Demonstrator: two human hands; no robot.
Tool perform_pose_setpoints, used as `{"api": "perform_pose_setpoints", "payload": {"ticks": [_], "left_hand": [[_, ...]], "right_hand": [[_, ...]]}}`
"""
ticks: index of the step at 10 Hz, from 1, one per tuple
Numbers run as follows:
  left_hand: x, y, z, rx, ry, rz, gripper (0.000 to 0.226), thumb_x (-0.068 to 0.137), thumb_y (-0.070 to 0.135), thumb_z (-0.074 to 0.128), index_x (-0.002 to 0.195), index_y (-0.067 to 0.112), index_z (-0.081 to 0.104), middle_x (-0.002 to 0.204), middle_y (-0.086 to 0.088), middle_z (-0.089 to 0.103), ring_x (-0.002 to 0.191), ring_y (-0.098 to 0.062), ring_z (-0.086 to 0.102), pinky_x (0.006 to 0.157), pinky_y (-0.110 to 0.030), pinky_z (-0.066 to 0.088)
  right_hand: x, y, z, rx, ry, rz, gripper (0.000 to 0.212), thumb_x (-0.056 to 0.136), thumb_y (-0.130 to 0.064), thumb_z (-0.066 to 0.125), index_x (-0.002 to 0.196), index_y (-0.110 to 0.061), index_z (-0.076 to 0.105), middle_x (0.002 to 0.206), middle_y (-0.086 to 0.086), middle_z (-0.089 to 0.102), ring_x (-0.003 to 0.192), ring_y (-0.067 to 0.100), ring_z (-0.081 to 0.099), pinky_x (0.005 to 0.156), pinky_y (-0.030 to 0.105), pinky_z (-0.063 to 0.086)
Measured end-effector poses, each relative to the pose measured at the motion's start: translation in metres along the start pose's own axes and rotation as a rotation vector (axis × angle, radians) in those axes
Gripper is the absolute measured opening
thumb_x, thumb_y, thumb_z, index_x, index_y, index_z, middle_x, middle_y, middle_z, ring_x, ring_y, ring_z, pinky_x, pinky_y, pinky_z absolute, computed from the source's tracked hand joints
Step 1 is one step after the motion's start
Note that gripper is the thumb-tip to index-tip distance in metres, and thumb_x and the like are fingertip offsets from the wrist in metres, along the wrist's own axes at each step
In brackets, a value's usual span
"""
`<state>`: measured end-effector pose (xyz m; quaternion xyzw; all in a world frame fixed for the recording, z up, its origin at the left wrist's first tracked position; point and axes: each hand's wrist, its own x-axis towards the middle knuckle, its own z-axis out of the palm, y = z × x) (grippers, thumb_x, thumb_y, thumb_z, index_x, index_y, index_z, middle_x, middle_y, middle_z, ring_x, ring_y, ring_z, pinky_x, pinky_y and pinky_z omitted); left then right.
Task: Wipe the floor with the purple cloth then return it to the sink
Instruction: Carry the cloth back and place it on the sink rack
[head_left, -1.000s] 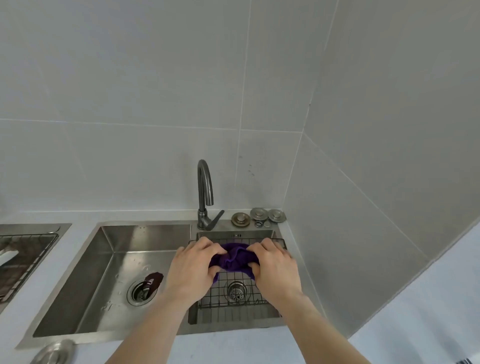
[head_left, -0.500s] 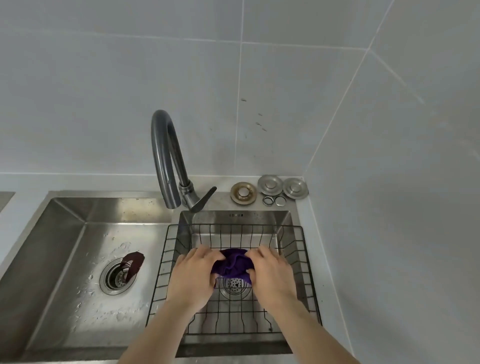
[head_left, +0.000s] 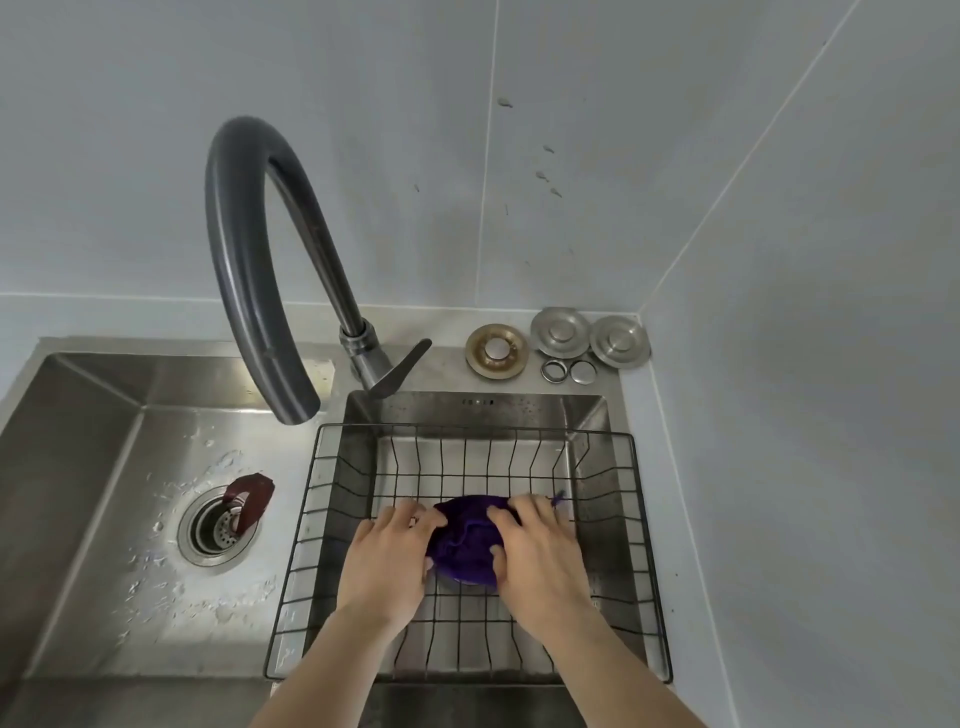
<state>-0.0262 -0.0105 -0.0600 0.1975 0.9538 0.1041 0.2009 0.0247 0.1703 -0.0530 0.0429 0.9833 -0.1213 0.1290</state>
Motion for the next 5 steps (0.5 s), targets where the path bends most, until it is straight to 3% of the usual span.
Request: {"api": "perform_pose_setpoints", "payload": {"ticks": [1,2,5], "left_hand": [[-0.006,-0.005,-0.001,-0.012,-0.001,0.017,0.056,0.095,0.033,0.058,0.147,0.039,0.039,0.149,0.012,0.042,0.136,-0.013,0.044,0.112,-0.034,0.037],[-0.016,-0.006,-0.012,-0.011,0.021,0.007,0.062,0.096,0.042,0.053,0.153,0.040,0.029,0.160,0.010,0.033,0.144,-0.016,0.036,0.118,-0.036,0.032],[-0.080,-0.004,-0.073,0.086,0.141,0.063,0.077,0.092,0.069,0.038,0.158,0.042,0.008,0.171,0.006,0.007,0.158,-0.018,0.003,0.129,-0.043,0.003]], "right_hand": [[-0.006,-0.002,0.000,-0.042,-0.006,0.001,0.056,0.092,-0.042,0.058,0.144,-0.023,0.050,0.149,0.006,0.050,0.146,0.030,0.034,0.122,0.055,0.025],[-0.016,-0.002,-0.005,-0.017,-0.031,0.025,0.067,0.093,-0.053,0.052,0.153,-0.025,0.038,0.161,0.009,0.037,0.154,0.030,0.022,0.126,0.056,0.014],[-0.076,-0.025,-0.063,0.046,-0.008,0.114,0.077,0.092,-0.069,0.042,0.158,-0.034,0.022,0.170,0.004,0.018,0.157,0.025,0.010,0.126,0.051,0.011]]}}
